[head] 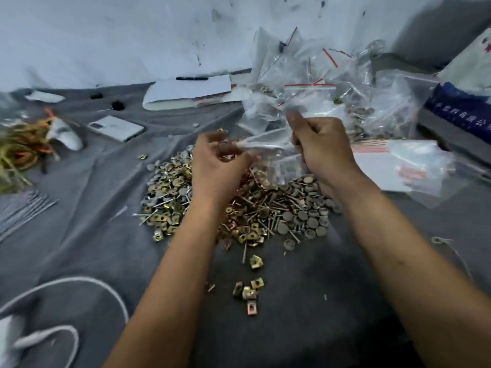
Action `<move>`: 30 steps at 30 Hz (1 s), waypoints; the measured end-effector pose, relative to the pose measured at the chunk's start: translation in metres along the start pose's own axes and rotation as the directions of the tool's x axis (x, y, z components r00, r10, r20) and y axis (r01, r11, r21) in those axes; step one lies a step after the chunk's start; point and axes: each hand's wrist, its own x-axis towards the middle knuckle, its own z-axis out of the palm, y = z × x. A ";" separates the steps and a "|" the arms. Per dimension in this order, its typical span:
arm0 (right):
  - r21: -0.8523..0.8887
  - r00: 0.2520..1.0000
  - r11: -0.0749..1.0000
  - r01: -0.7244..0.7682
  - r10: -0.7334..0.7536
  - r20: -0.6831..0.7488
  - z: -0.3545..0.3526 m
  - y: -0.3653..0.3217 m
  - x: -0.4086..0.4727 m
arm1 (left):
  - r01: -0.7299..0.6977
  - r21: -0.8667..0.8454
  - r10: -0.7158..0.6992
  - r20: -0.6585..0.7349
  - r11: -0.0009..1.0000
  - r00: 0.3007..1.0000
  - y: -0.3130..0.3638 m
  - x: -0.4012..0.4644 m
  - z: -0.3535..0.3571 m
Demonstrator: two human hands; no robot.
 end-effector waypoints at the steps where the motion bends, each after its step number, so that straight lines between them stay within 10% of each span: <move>1: -0.049 0.997 0.999 0.025 -0.021 0.070 0.010 -0.004 -0.003 | -0.101 0.187 0.121 -0.100 0.977 0.988 -0.003 -0.001 -0.017; 4: 0.012 0.940 1.000 0.015 -0.018 0.341 0.032 -0.013 -0.011 | -0.279 0.458 0.337 -0.049 0.844 0.940 -0.010 -0.004 -0.055; 9: 0.252 0.832 0.964 -0.083 -0.072 0.550 0.033 -0.021 -0.001 | 0.148 -0.337 -0.063 0.252 0.930 0.966 -0.006 -0.009 -0.080; 13: 0.127 0.781 0.991 -0.043 -0.046 0.623 0.026 -0.022 0.014 | 0.231 -0.332 -0.124 0.314 0.914 0.941 -0.005 -0.006 -0.090; 22: -0.187 0.944 0.958 0.219 -0.160 0.287 0.037 -0.002 0.015 | 0.159 -0.320 -0.159 0.029 0.934 0.987 -0.008 0.006 -0.094; 26: -0.219 0.929 0.906 0.363 -0.333 0.162 0.042 0.009 -0.004 | -0.306 -0.054 0.244 -0.479 0.950 0.843 -0.004 0.017 -0.092; 30: 0.133 0.935 0.969 0.208 -0.237 0.263 0.049 0.012 -0.023 | -0.508 0.471 0.681 -0.345 0.721 0.646 -0.006 0.004 -0.063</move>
